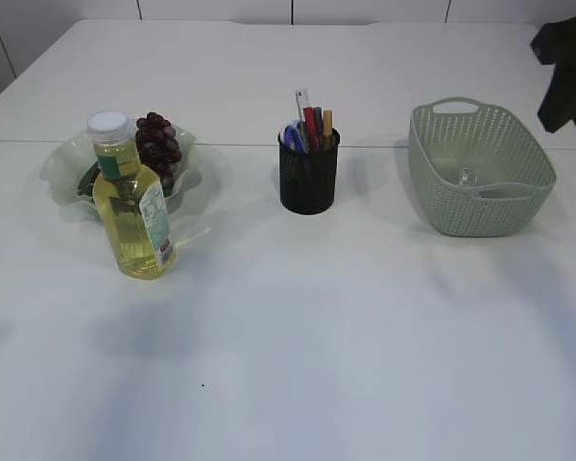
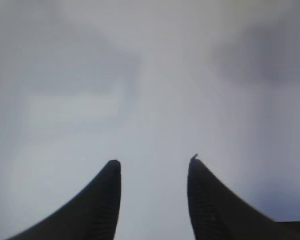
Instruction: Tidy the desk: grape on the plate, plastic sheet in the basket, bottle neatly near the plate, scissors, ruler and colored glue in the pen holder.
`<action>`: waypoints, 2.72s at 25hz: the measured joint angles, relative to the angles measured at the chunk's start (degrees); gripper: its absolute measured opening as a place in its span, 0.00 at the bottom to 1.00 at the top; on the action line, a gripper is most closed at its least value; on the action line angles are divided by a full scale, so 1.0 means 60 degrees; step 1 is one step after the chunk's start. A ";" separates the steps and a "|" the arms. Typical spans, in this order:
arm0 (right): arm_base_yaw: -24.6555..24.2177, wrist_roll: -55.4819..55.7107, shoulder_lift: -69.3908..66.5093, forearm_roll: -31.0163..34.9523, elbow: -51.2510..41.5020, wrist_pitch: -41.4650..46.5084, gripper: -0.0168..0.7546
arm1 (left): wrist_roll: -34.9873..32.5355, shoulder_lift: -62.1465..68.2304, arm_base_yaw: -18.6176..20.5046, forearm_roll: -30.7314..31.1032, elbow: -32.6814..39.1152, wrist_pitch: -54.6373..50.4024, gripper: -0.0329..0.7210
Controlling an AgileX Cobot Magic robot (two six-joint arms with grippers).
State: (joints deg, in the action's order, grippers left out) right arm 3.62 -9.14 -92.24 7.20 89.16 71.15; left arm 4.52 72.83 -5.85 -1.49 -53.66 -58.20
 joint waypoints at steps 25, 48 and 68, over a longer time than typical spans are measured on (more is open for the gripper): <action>0.0000 0.1994 1.0234 -0.0877 -0.5024 0.0210 0.38 | 0.0645 -0.5767 0.0000 -0.0189 0.0936 -0.1695 0.68; 0.0000 0.2074 1.5567 -0.0820 -0.8157 0.0379 0.38 | 0.0645 -1.2017 0.0000 0.0248 0.2890 -0.2468 0.68; 0.0000 0.1682 1.5567 -0.1813 -1.0010 -0.0651 0.38 | 0.0503 -1.2038 0.0000 0.0399 0.3830 -0.0892 0.68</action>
State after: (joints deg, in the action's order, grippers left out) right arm 3.62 0.96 1.16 -3.68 29.10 67.25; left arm 7.54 0.60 -5.85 0.91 -30.68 -63.55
